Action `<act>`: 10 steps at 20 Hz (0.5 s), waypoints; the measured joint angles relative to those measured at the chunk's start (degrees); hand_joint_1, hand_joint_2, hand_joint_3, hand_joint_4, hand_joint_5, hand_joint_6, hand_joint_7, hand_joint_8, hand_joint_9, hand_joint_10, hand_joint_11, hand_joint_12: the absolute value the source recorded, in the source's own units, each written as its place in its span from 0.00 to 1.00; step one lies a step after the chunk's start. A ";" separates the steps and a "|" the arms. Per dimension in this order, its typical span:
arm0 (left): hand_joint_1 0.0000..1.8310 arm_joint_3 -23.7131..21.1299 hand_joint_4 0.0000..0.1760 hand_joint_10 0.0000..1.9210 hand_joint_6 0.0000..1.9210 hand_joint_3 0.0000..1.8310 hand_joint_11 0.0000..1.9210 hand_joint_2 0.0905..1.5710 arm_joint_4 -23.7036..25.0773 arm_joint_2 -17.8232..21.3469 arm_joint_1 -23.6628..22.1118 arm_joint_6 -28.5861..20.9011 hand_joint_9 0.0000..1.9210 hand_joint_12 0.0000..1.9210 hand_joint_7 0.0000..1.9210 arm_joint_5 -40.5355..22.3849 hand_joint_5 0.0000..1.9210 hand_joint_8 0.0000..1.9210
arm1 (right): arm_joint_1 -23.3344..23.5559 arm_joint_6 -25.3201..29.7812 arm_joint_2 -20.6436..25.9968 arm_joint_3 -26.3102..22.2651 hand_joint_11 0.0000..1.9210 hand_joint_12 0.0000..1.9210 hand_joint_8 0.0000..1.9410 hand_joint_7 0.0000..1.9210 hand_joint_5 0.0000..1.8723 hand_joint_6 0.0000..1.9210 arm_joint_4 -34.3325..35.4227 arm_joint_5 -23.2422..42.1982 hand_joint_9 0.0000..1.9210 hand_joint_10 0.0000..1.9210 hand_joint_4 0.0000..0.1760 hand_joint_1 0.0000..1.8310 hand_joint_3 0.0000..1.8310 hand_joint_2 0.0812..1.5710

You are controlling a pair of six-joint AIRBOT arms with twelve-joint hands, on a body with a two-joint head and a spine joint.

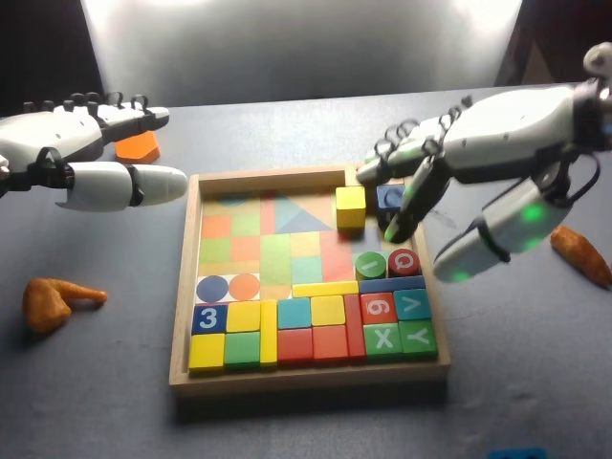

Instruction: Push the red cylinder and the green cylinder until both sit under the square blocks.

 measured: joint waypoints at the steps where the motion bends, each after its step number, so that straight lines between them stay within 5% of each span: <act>1: 0.00 0.00 0.53 0.00 0.00 0.00 0.00 0.69 -0.37 0.00 0.33 0.02 0.02 0.19 0.01 -0.31 0.03 0.00 | 0.02 -1.22 0.35 -0.26 0.00 0.33 0.00 0.05 0.39 0.00 1.73 0.00 0.00 0.00 0.05 0.22 0.00 0.67; 3: 0.00 -0.13 0.51 0.00 0.00 0.00 0.00 0.69 -0.68 0.04 0.90 0.07 0.01 0.19 0.01 -0.42 0.03 0.00 | 0.02 -3.50 0.85 -0.85 0.00 0.25 0.00 0.06 0.39 0.00 4.66 0.11 0.00 0.00 0.00 0.23 0.00 0.67; 4: 0.00 -0.66 0.60 0.00 0.00 0.00 0.00 0.69 -1.55 0.39 1.03 0.07 0.00 0.10 0.00 -0.48 0.03 0.00 | 0.07 -5.68 1.25 -1.09 0.00 0.05 0.00 0.04 0.36 0.00 7.54 0.42 0.00 0.00 0.00 0.19 0.00 0.66; 7: 0.00 -1.75 0.67 0.00 0.00 0.00 0.00 0.67 -2.95 1.36 1.92 0.09 0.00 0.03 0.00 -2.67 0.02 0.00 | 0.33 -10.29 2.32 -1.51 0.00 0.00 0.00 0.04 0.35 0.00 14.38 0.15 0.00 0.00 0.00 0.21 0.00 0.66; 8: 0.00 -2.75 0.55 0.00 0.00 0.00 0.00 0.67 -3.32 2.08 2.38 0.13 0.00 0.00 0.00 -4.24 0.03 0.00 | 0.31 -13.03 3.02 -1.79 0.00 0.00 0.00 0.04 0.31 0.00 18.14 0.11 0.00 0.00 0.00 0.16 0.01 0.70; 10: 0.00 -4.33 0.63 0.00 0.00 0.00 0.00 0.68 -3.61 3.23 2.47 0.07 0.00 0.00 0.00 -6.40 0.03 0.00 | -0.52 -17.59 4.31 -2.45 0.00 0.00 0.00 0.04 0.30 0.00 25.33 0.07 0.00 0.00 0.00 0.16 0.02 0.71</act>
